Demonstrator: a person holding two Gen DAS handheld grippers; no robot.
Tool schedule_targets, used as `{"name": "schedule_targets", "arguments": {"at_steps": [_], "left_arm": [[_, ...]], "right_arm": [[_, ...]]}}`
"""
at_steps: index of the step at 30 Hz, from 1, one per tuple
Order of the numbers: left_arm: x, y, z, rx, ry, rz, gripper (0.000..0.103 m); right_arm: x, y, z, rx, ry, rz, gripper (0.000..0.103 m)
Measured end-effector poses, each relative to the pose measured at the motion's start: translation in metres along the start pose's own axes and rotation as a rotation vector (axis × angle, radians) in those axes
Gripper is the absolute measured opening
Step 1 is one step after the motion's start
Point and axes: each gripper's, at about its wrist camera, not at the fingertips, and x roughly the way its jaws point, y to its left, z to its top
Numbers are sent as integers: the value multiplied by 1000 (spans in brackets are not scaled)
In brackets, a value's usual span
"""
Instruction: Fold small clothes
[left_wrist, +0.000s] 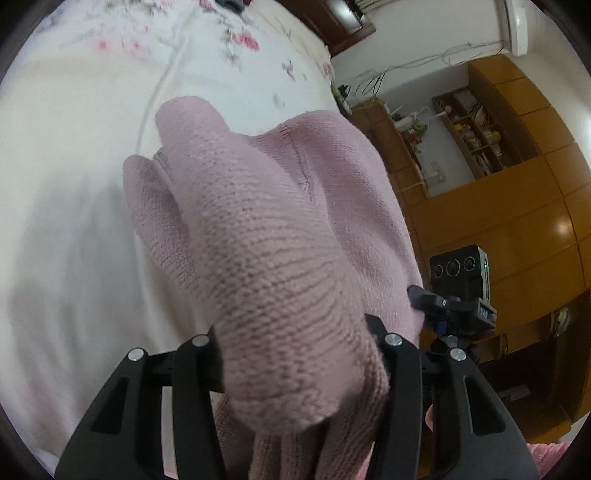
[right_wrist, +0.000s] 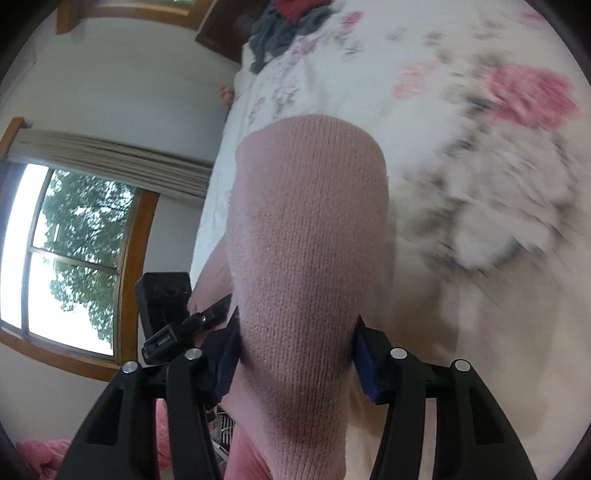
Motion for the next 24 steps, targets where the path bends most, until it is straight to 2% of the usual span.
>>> {"name": "schedule_targets", "arguments": {"at_steps": [4, 7, 10, 13, 18, 24], "left_arm": [[34, 10, -26, -13, 55, 64, 48], [49, 25, -40, -23, 65, 98, 50], [51, 39, -48, -62, 52, 83, 57], [50, 40, -49, -88, 52, 88, 61], [31, 27, -53, -49, 59, 159, 64], [-1, 5, -79, 59, 41, 236, 66]], "right_arm": [[-6, -45, -24, 58, 22, -53, 54], [7, -69, -39, 99, 40, -91, 54], [11, -84, -52, 95, 16, -95, 57], [7, -86, -59, 86, 6, -104, 64], [3, -61, -67, -4, 18, -199, 76], [8, -55, -103, -37, 70, -220, 78]]}}
